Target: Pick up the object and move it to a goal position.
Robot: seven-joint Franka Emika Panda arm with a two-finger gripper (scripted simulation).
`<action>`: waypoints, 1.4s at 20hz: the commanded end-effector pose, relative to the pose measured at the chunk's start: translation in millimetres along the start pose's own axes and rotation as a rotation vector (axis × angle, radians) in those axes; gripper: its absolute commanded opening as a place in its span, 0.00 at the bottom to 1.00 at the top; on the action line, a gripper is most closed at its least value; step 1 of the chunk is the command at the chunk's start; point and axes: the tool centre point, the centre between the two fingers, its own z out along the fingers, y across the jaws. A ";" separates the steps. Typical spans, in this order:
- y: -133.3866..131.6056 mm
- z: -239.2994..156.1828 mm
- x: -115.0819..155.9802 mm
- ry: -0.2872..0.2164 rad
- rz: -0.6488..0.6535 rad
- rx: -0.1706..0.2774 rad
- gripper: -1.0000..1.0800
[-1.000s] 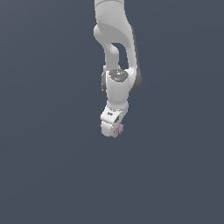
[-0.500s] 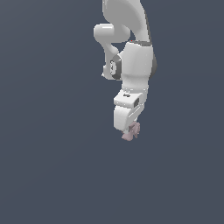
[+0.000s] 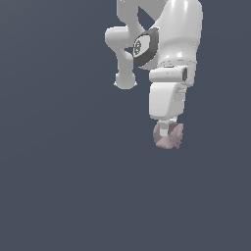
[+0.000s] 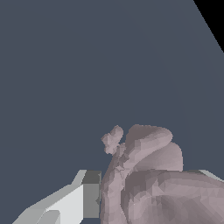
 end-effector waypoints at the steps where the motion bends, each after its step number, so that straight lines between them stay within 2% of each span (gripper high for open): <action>1: 10.6 -16.7 15.7 0.023 0.006 -0.046 0.00; 11: 40.6 -78.8 65.5 0.095 0.022 -0.202 0.00; 16: 49.9 -105.6 83.8 0.122 0.027 -0.265 0.00; 22: 56.2 -128.6 98.6 0.145 0.032 -0.317 0.00; 28: 58.6 -140.6 106.1 0.155 0.033 -0.343 0.00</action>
